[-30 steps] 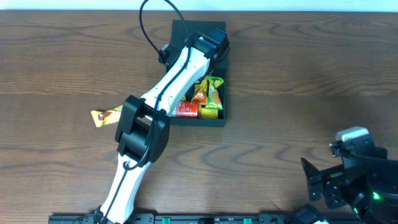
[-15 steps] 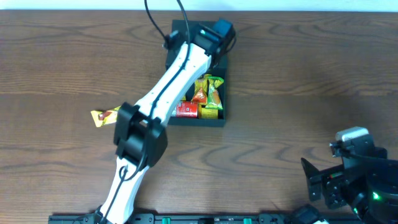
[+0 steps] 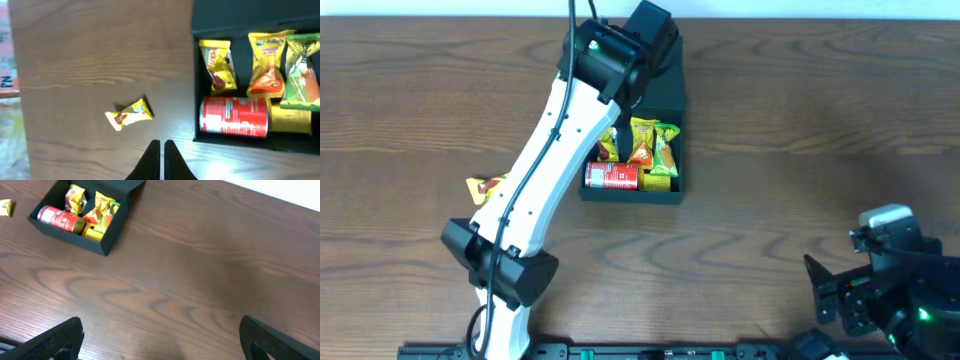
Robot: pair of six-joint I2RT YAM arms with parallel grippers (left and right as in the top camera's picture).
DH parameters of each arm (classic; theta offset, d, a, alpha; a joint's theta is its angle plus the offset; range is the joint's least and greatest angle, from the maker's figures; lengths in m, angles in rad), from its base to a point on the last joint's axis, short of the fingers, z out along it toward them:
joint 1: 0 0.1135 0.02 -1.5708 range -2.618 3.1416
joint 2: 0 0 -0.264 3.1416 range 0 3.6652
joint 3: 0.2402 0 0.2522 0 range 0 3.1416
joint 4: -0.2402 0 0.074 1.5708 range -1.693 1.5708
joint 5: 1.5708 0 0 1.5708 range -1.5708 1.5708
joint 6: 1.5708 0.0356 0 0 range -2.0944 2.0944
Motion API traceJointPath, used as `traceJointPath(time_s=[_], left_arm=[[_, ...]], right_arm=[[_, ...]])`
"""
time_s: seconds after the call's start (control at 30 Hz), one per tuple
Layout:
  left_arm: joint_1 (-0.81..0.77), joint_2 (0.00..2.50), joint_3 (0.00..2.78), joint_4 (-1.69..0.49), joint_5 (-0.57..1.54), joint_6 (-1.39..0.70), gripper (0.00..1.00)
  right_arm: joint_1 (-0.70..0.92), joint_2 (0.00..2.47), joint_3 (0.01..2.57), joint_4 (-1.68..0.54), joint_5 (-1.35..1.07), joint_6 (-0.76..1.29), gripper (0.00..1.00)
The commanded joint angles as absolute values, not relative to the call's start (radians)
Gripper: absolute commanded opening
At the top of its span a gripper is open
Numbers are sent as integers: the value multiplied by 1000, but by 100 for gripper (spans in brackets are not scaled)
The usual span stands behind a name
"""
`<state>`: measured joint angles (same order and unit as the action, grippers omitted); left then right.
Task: Pack container
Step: 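Move the left gripper to the second Apollo pack at front left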
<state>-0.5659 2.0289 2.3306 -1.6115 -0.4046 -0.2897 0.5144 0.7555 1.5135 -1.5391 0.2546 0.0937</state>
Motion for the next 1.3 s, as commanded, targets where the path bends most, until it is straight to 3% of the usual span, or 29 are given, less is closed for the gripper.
traceJointPath(time_s=[0.0, 0.2, 0.47, 0.73, 0.87, 1.03, 1.2, 1.27], left_arm=[[-535, 2027, 2320, -1690, -366, -334, 6], [-439, 1971, 2320, -1690, -372, -270, 6], [-268, 1698, 2239, -1689, -261, -138, 6], [-150, 1186, 1554, -1383, -149, -56, 6], [-150, 1000, 1258, -1251, -148, -69, 17], [-150, 1002, 1119, -1185, -148, -105, 24], [-150, 1184, 1117, -1177, -137, -152, 36], [-150, 1252, 1117, -1164, -137, -175, 36]], right_arm=[[510, 756, 1523, -1561, 254, 101, 99], [510, 756, 1523, -1579, 243, 104, 99], [510, 756, 1523, -1564, 243, 104, 99], [510, 756, 1523, -1553, 243, 104, 99], [510, 756, 1523, -1552, 226, 104, 99], [510, 756, 1523, -1551, 204, 104, 99], [510, 756, 1523, -1543, 202, 119, 99], [510, 756, 1523, -1534, 202, 118, 99]])
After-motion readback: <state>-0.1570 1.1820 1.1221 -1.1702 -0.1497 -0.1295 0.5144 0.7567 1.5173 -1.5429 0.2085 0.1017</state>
